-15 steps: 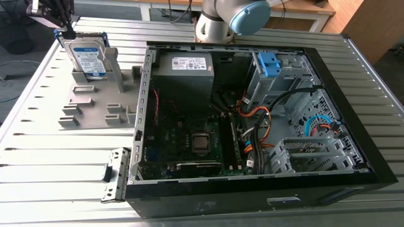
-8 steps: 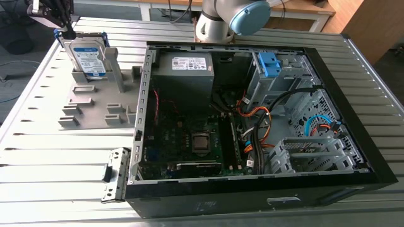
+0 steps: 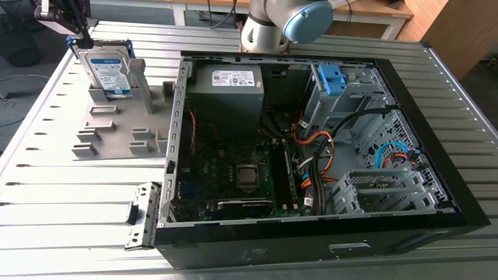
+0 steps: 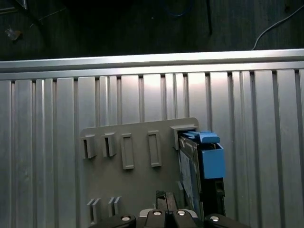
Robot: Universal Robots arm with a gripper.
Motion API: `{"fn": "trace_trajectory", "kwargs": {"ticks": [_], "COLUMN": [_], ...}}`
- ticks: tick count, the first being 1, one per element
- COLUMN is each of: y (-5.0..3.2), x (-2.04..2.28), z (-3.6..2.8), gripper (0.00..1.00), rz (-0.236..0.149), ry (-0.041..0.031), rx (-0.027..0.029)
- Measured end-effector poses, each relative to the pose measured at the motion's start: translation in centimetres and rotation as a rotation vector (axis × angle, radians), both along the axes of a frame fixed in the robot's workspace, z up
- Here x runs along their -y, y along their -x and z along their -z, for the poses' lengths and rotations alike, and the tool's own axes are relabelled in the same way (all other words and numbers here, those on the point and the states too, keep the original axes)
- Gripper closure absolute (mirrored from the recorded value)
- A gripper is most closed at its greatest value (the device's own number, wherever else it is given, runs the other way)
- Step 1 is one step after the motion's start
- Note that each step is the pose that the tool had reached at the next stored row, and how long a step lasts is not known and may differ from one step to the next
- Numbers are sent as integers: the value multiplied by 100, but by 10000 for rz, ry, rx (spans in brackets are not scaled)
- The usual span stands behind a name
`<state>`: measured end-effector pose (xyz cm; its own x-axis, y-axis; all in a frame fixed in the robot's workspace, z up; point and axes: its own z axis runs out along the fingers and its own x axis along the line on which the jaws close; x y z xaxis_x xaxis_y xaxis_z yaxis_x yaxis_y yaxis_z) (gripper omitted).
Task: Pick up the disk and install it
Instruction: 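Pick up the disk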
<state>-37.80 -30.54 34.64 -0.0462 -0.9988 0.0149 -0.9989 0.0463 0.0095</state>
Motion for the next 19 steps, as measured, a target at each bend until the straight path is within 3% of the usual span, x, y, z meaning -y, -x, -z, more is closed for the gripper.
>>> {"fn": "trace_trajectory", "kwargs": {"ticks": [11, 12, 16, 17, 19], "y": [0, 0, 0, 0, 0], "x": [0, 0, 0, 0, -1], "z": [0, 0, 2, 1, 1], "gripper": [89, 89, 89, 89, 89], "rz": [-360, -365, -375, -379, -378], "ry": [11, -23, -460, -500, -504], "rx": [1, 0, 8, 9, 9]}}
